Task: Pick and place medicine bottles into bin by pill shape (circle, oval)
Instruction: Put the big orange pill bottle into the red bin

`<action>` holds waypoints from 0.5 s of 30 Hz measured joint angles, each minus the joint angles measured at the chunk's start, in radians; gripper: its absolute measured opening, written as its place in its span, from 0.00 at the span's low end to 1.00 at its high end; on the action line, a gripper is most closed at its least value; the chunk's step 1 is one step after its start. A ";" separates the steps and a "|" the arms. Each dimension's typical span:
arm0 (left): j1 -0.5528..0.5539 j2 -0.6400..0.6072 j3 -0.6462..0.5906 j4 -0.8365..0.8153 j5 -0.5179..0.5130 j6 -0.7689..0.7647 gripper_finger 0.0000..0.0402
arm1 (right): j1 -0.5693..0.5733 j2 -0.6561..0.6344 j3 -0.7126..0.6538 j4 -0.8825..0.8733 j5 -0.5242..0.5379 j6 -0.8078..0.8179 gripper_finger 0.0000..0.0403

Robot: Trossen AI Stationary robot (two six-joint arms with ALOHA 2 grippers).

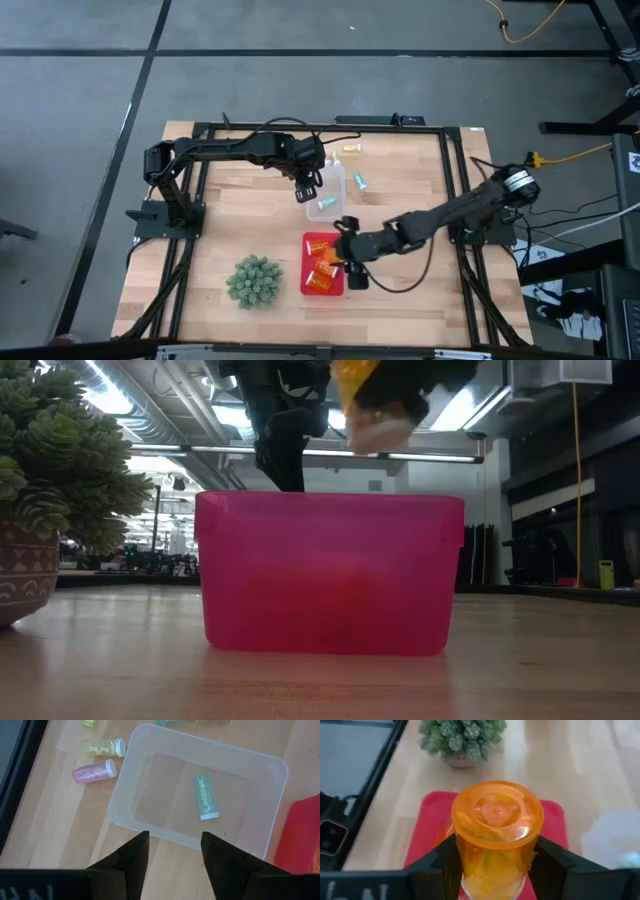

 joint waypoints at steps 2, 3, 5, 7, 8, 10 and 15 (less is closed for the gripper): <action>0.000 0.000 0.000 -0.002 0.000 0.000 0.43 | -0.020 0.026 -0.001 0.023 -0.022 0.017 0.44; 0.000 0.000 0.000 -0.002 0.000 0.000 0.43 | -0.029 0.037 -0.001 0.025 -0.023 0.036 0.44; 0.000 0.000 0.000 -0.002 0.000 0.000 0.43 | -0.041 0.055 -0.001 0.025 -0.023 0.075 0.45; 0.000 0.000 0.000 -0.002 0.000 0.000 0.43 | -0.049 0.062 -0.001 0.024 -0.027 0.081 0.47; 0.000 0.000 0.000 -0.002 0.000 0.000 0.43 | -0.050 0.062 -0.001 0.025 -0.028 0.081 0.49; 0.000 0.000 0.000 -0.002 0.000 0.000 0.43 | -0.051 0.061 -0.001 0.030 -0.032 0.081 0.52; 0.000 0.000 0.000 -0.002 0.000 0.000 0.43 | -0.052 0.040 -0.001 0.016 -0.036 0.079 0.60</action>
